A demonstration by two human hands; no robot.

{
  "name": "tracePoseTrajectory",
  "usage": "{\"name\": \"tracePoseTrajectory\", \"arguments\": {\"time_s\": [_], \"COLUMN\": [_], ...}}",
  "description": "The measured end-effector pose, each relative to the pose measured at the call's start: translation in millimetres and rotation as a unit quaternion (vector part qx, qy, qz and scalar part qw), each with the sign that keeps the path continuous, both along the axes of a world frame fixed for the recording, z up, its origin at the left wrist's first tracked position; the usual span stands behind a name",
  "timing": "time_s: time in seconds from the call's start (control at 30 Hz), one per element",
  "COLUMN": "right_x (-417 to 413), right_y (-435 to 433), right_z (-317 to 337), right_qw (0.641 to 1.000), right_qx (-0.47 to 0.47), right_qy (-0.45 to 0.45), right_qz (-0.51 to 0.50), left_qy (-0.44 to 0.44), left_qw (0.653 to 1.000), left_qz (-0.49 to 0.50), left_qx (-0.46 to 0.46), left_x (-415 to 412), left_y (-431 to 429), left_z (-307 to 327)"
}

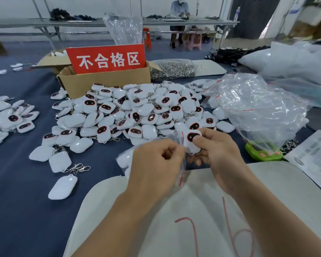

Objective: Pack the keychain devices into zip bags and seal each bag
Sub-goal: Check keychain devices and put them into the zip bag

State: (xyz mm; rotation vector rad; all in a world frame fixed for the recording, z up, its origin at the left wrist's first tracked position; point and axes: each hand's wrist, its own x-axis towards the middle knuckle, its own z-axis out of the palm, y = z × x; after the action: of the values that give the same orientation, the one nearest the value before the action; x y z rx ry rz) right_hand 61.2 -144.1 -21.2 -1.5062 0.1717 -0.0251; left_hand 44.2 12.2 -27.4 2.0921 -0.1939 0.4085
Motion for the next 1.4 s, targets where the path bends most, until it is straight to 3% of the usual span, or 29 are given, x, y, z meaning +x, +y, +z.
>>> {"name": "tracePoseTrajectory", "arguments": {"time_s": [0.1, 0.17, 0.4, 0.57, 0.63, 0.8, 0.9, 1.07, 1.4], "right_x": [-1, -4, -7, -5, -4, -5, -6, -6, -7], "right_y": [4, 8, 10, 5, 6, 12, 14, 14, 12], "right_z": [2, 4, 8, 10, 10, 7, 6, 7, 8], "right_qw": [0.999, 0.998, 0.997, 0.991, 0.991, 0.993, 0.993, 0.994, 0.990], "right_qx": [-0.027, -0.028, 0.005, 0.034, 0.023, 0.035, 0.040, 0.025, -0.010], "right_qy": [-0.018, -0.024, -0.067, -0.131, -0.134, -0.106, -0.106, -0.094, -0.093], "right_qz": [0.021, 0.041, 0.025, -0.013, 0.002, 0.027, 0.040, 0.052, 0.103], "left_qy": [0.053, 0.084, 0.080, 0.090, 0.068, 0.036, 0.058, 0.044, 0.040], "left_qw": [0.991, 0.988, 0.991, 0.981, 0.988, 0.995, 0.983, 0.983, 0.974], "left_qz": [-0.001, -0.029, -0.103, -0.097, -0.089, 0.015, -0.006, -0.071, -0.065], "left_qx": [-0.121, -0.126, -0.017, 0.144, 0.105, -0.092, -0.172, -0.164, -0.211], "left_x": [8, 10, 13, 13, 12, 13, 14, 15, 16], "left_y": [9, 10, 12, 7, 5, 6, 6, 4, 7], "left_z": [5, 6, 4, -3, -6, 0, 3, 5, 0]}}
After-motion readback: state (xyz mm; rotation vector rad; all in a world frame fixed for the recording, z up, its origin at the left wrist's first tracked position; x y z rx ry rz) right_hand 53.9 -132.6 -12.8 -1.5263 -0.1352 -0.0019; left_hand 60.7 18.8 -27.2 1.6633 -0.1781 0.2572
